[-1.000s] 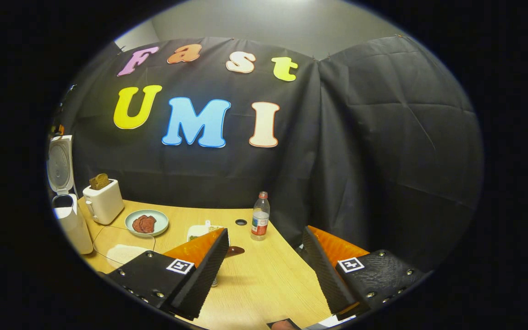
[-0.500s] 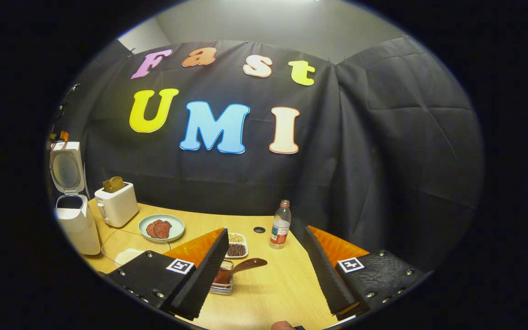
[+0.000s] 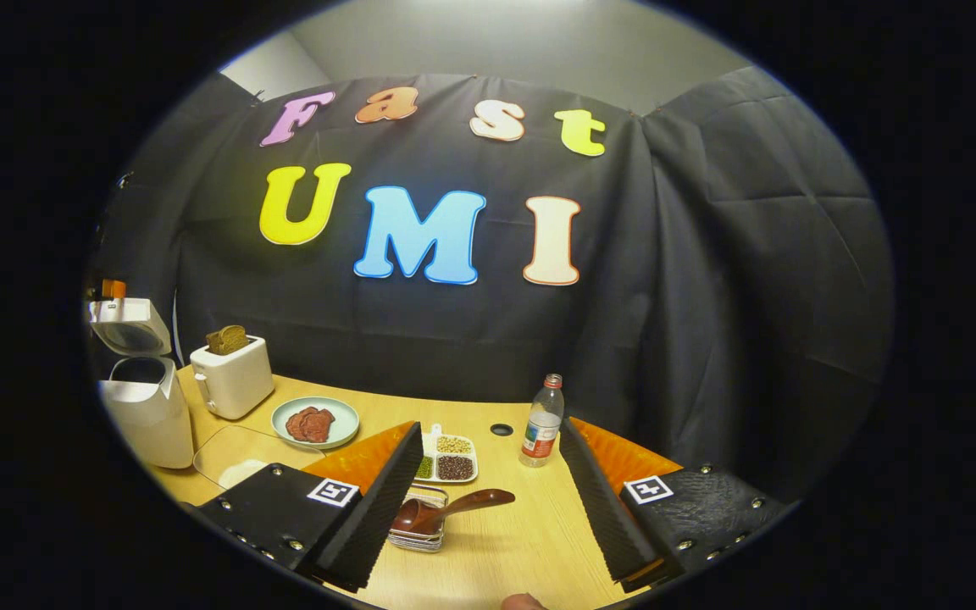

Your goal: Close the left gripper, press the button to open the rice cooker; take a wooden spoon from the chopstick holder with the right hand, scoop a spoonful of rice and pour it into the rice cooker, then put the wooden spoon back into the chopstick holder.

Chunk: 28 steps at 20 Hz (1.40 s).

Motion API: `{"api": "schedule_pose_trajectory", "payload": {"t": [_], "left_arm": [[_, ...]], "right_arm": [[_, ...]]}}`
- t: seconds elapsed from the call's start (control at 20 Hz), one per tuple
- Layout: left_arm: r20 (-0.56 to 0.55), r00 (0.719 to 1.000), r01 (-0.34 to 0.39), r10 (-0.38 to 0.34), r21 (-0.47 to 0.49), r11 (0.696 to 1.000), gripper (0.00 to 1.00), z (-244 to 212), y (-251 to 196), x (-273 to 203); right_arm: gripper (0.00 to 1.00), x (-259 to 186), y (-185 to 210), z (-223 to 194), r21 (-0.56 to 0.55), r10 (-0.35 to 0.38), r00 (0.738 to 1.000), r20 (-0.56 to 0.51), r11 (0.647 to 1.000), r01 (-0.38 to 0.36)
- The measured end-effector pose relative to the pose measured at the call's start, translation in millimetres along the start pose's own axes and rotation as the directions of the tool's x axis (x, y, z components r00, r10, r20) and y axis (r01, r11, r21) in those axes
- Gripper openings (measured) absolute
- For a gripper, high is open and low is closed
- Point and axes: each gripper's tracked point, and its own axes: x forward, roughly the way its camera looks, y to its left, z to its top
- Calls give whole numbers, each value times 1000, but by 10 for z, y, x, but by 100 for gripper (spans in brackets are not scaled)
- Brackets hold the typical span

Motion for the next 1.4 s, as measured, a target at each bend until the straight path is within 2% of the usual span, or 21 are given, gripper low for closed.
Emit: {"api": "schedule_pose_trajectory", "payload": {"t": [0.1,0.15,0.2,0.3,0.35,0.55,0.85,0.9,0.95,1.0,1.05,1.1,1.15,1.2,1.25,1.3,1.4], "left_arm": [[-21,1000,5,-5,-6,1000,98,-188,-48,-62],[-28,1000,9,-9,-2,1000,91,-278,-74,-84],[-34,999,13,-13,-1,1000,91,-350,-87,-105],[-52,998,16,-17,-11,1000,98,-484,-99,-130],[-61,998,16,-16,-10,1000,95,-563,-107,-143],[-84,996,15,-13,25,1000,95,-819,-138,-165],[-208,978,22,-15,35,999,95,-1341,-162,-57],[-188,982,30,-16,70,997,95,-1350,-133,-7],[-178,984,34,-22,67,997,92,-1345,-118,-42],[-173,985,32,-25,37,999,96,-1302,-116,-43],[-172,985,38,-32,29,999,93,-1287,-122,-21],[-174,984,38,-30,42,998,100,-1317,-116,-41],[-140,989,51,-47,26,998,100,-1245,-156,-39],[-133,988,72,-72,-7,997,92,-1170,-231,-72],[-108,990,87,-90,-30,996,97,-1086,-304,-105],[-59,993,98,-99,-22,995,97,-923,-344,-149],[49,991,124,-126,47,991,97,-507,-500,-341]], "right_arm": [[99,18,52,-19,-5,17,1000,-4,1000,-17],[99,31,70,-29,-10,23,1000,-7,1000,-23],[99,43,90,-45,-15,31,999,-11,999,-31],[99,59,114,-54,-22,39,999,-15,999,-40],[99,63,124,-51,-21,41,999,-15,999,-41],[98,65,176,-69,-28,53,998,-20,998,-54],[99,56,231,-98,-44,60,998,-23,997,-61],[99,51,242,-103,-48,60,998,-24,997,-62],[99,52,249,-107,-51,62,998,-24,997,-63],[98,49,268,-103,-51,64,998,-24,997,-65],[99,45,282,-93,-48,66,998,-21,997,-67],[99,40,297,-85,-41,70,997,-20,997,-71],[99,28,332,-68,-35,77,997,-17,996,-78],[99,12,367,-29,-34,84,996,-10,996,-85],[99,-13,388,32,-34,87,996,0,996,-87],[98,-49,428,110,-28,95,995,14,995,-95],[98,-117,518,269,-4,113,993,39,994,-113]]}}
